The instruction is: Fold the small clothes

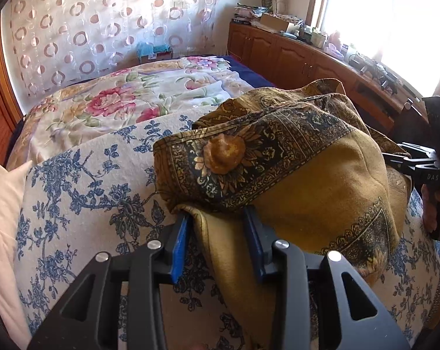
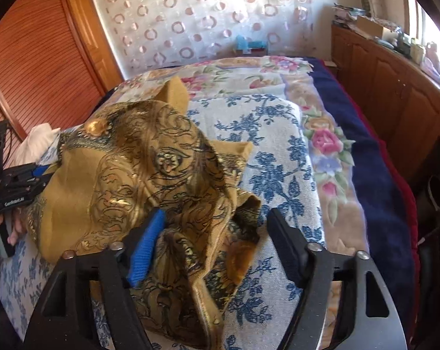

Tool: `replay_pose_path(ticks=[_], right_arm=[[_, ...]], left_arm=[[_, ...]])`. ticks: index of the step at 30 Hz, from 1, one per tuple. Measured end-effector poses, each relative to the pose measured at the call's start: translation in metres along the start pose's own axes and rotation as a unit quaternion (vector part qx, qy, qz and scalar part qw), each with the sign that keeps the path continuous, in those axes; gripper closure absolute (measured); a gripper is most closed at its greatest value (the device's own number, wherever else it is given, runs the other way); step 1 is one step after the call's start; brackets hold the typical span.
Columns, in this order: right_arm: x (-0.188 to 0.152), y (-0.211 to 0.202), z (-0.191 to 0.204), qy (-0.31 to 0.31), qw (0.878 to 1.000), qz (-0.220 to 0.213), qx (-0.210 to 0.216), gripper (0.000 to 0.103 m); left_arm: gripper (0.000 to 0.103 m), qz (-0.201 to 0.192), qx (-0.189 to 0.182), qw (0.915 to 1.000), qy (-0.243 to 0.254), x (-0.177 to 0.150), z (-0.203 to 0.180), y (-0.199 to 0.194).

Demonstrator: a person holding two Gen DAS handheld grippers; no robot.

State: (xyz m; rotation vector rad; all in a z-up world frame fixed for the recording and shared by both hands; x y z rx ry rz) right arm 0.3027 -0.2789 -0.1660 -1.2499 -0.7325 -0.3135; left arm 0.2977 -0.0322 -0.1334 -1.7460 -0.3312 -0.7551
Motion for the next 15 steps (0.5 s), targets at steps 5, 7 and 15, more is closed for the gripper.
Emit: replay_pose_path(ticks=[5, 7, 15], right_arm=[[-0.003, 0.001, 0.011, -0.018, 1.0, 0.0, 0.009, 0.054], [-0.003, 0.002, 0.012, -0.02, 1.0, 0.001, 0.009, 0.054], [-0.003, 0.002, 0.016, -0.02, 0.999, 0.002, 0.034, 0.077]], left_arm=[[0.067, 0.003, -0.004, 1.0, 0.003, -0.002, 0.001, -0.001], [0.067, 0.004, -0.006, 1.0, 0.0, -0.002, 0.001, -0.002], [0.067, 0.002, 0.012, 0.9997, -0.02, -0.004, 0.001, -0.003]])
Point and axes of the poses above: each gripper's, at about its wrist camera, not at the fingertips, and y roughly the way its jaws point, z to its left, x to its top, the point moved 4 cm from there along y, roughly the way its jaws point, and after that the axes turned 2 degrees about -y, right-handed, at the moved point
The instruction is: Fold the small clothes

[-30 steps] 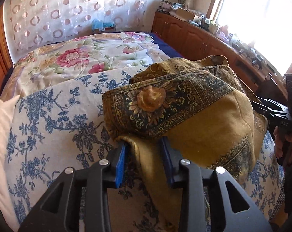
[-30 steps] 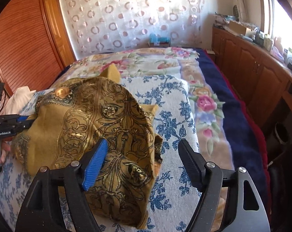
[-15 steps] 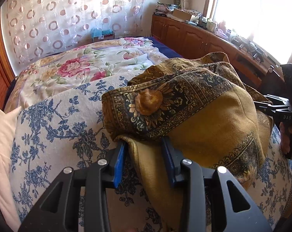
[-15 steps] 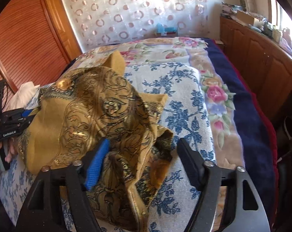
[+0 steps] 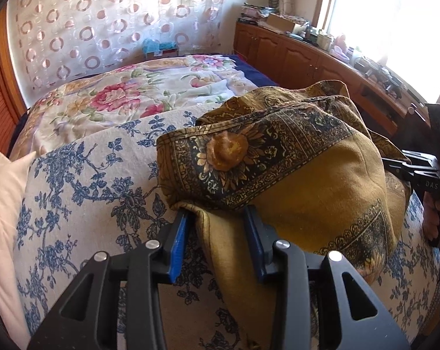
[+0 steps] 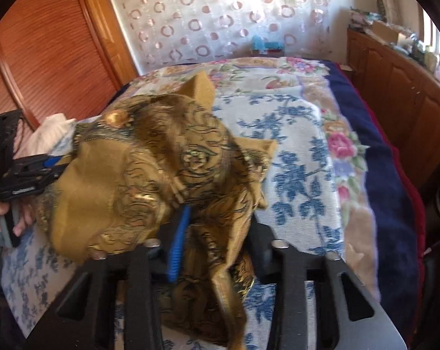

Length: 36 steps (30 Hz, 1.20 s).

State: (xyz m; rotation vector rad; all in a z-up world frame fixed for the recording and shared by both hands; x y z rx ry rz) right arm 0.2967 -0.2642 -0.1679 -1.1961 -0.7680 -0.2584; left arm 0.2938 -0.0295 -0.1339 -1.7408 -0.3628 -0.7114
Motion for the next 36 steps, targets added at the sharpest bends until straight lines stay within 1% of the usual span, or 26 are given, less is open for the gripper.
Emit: replay_pose_path(ticks=[1, 3, 5, 7, 8, 10, 11, 15, 20, 26, 31, 36], right_arm=[[0.0, 0.001, 0.002, -0.002, 1.0, 0.0, 0.004, 0.082], [0.0, 0.0, 0.007, -0.01, 1.0, 0.0, 0.001, 0.085], [0.0, -0.001, 0.011, -0.013, 1.0, -0.002, 0.001, 0.089], [0.0, -0.003, 0.013, -0.017, 1.0, -0.008, 0.0, 0.092], [0.0, -0.005, 0.015, -0.019, 1.0, -0.011, -0.002, 0.093], [0.0, -0.011, 0.018, -0.025, 0.999, -0.024, -0.01, 0.094], [0.001, -0.015, 0.021, -0.028, 0.999, -0.032, -0.014, 0.095], [0.007, -0.035, 0.035, -0.047, 0.996, -0.068, -0.031, 0.095], [0.022, -0.059, 0.053, -0.071, 0.992, -0.097, -0.037, 0.096], [0.047, -0.072, 0.079, -0.099, 0.988, -0.116, -0.028, 0.096], [0.075, -0.061, 0.12, -0.139, 0.983, -0.123, -0.007, 0.096], [0.099, -0.034, 0.16, -0.175, 0.977, -0.122, 0.018, 0.096]], left_arm=[[0.067, 0.0, 0.0, 1.0, -0.006, 0.0, 0.0, 0.0], [0.067, 0.001, -0.012, 0.9997, -0.021, 0.0, 0.002, -0.001], [0.073, 0.004, -0.031, 0.9987, -0.04, 0.0, 0.006, -0.002], [0.09, 0.007, -0.051, 0.9972, -0.055, 0.001, 0.009, -0.004], [0.095, 0.004, -0.07, 0.9954, -0.066, 0.001, 0.011, -0.008], [0.098, -0.007, -0.088, 0.9936, -0.071, 0.001, 0.009, -0.015], [0.098, -0.02, -0.099, 0.9925, -0.068, 0.003, 0.007, -0.024], [0.099, -0.053, -0.108, 0.9916, -0.049, 0.007, -0.003, -0.055], [0.1, -0.098, -0.103, 0.9894, -0.029, 0.011, -0.008, -0.101], [0.1, -0.132, -0.079, 0.9876, -0.031, 0.01, 0.013, -0.141], [0.1, -0.147, -0.041, 0.9873, -0.046, 0.0, 0.047, -0.168], [0.1, -0.158, -0.004, 0.9851, -0.068, -0.011, 0.085, -0.188]])
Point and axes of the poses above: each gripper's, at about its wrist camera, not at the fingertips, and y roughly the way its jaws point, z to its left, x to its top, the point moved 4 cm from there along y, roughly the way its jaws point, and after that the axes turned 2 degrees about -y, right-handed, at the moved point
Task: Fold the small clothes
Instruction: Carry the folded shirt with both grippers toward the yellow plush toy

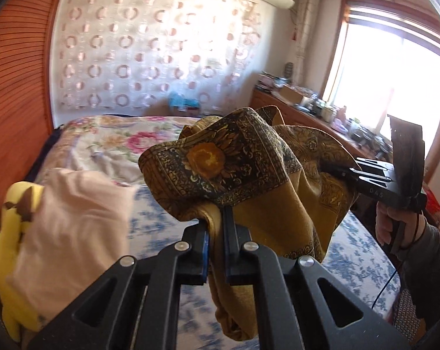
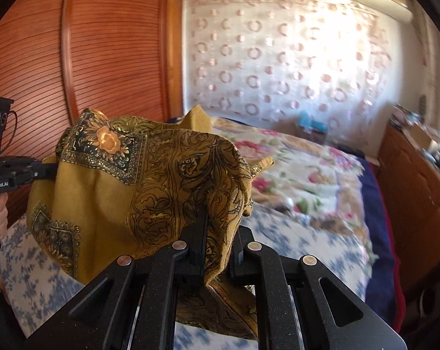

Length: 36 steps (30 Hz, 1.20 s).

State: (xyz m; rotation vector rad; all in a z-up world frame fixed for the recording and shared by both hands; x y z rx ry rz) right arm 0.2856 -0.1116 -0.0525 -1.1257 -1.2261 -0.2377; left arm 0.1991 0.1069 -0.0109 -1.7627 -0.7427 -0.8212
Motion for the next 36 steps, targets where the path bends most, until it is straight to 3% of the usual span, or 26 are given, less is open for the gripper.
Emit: replay_pose_path(ticks=[11, 20, 28, 36], right_arm=[[0.061, 0.071, 0.071, -0.063, 0.997, -0.011, 0.049, 0.096], [0.117, 0.13, 0.138, -0.146, 0.986, -0.02, 0.081, 0.096], [0.133, 0.183, 0.194, -0.208, 0.973, -0.01, 0.1, 0.096], [0.143, 0.217, 0.217, -0.22, 0.97, -0.005, 0.104, 0.096]], left_arm=[[0.1, -0.043, 0.055, 0.9968, -0.039, -0.012, 0.074, -0.038], [0.1, -0.059, 0.096, 0.9902, -0.082, -0.04, 0.122, -0.047], [0.101, -0.055, 0.111, 0.9866, -0.106, -0.069, 0.141, -0.042], [0.101, -0.057, 0.13, 0.9831, -0.116, -0.086, 0.149, -0.044]])
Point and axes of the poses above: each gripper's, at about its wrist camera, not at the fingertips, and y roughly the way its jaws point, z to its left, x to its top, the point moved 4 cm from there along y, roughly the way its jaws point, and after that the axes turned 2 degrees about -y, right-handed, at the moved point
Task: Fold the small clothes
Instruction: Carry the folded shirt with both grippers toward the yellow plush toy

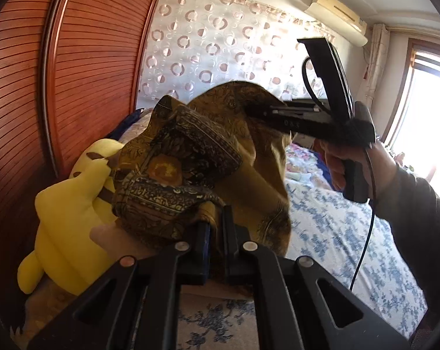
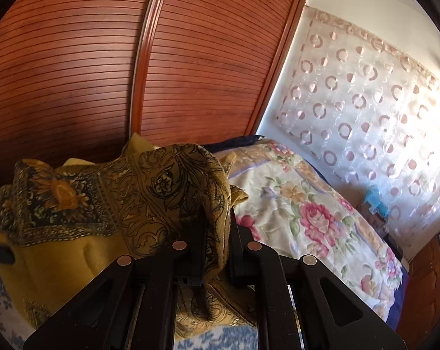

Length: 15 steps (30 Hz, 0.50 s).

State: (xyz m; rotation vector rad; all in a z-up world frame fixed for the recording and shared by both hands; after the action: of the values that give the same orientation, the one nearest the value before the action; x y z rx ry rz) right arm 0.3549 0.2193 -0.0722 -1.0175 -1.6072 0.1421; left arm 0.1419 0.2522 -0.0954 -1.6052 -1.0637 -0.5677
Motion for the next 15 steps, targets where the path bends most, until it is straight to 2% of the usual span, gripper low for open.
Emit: replay_pose_path(ticks=[6, 11, 13, 15], right_arm=[[-0.005, 0.032, -0.011, 0.017, 1.0, 0.021, -0.016, 0.091], [-0.012, 0.047, -0.037, 0.086, 0.996, 0.033, -0.012, 0.062], [-0.012, 0.04, -0.044, 0.105, 0.994, 0.02, -0.012, 0.055], [-0.011, 0.029, -0.047, 0.109, 0.994, 0.006, -0.013, 0.048]], left_arm=[[0.097, 0.031, 0.021, 0.9993, -0.01, -0.013, 0.011, 0.004], [0.087, 0.035, 0.03, 0.9989, 0.001, -0.016, 0.014, -0.006], [0.085, 0.03, 0.032, 0.999, 0.006, -0.014, 0.014, -0.013], [0.078, 0.014, 0.042, 0.9988, 0.02, -0.01, 0.01, -0.024]])
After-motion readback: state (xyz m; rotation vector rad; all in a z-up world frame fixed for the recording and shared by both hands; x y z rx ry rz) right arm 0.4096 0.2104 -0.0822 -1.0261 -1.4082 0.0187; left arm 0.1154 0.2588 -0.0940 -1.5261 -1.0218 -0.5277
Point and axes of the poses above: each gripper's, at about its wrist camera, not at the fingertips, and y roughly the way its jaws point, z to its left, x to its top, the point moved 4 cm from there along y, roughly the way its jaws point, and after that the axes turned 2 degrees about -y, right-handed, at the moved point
